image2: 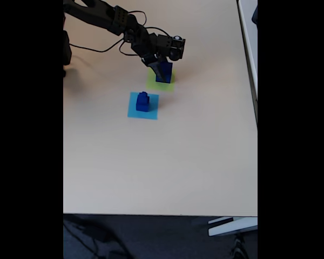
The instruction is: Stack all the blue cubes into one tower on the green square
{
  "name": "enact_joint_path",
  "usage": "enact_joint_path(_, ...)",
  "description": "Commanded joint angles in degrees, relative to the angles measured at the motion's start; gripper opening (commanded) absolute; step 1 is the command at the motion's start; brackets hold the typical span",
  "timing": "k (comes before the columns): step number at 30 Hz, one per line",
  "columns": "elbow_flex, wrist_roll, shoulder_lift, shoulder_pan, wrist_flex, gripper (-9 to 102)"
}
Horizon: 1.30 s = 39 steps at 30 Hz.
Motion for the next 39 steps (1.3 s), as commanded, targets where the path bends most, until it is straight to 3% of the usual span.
enact_joint_path(1, -0.26, 0.35, 2.37, 0.53, -0.7, 29)
enact_joint_path(13, -0.26, 0.09, 2.46, 0.62, -0.7, 25)
enact_joint_path(22, -0.26, -0.53, 2.55, 0.7, -0.7, 34)
enact_joint_path(39, -6.5, -3.69, 3.52, 0.62, -1.32, 36)
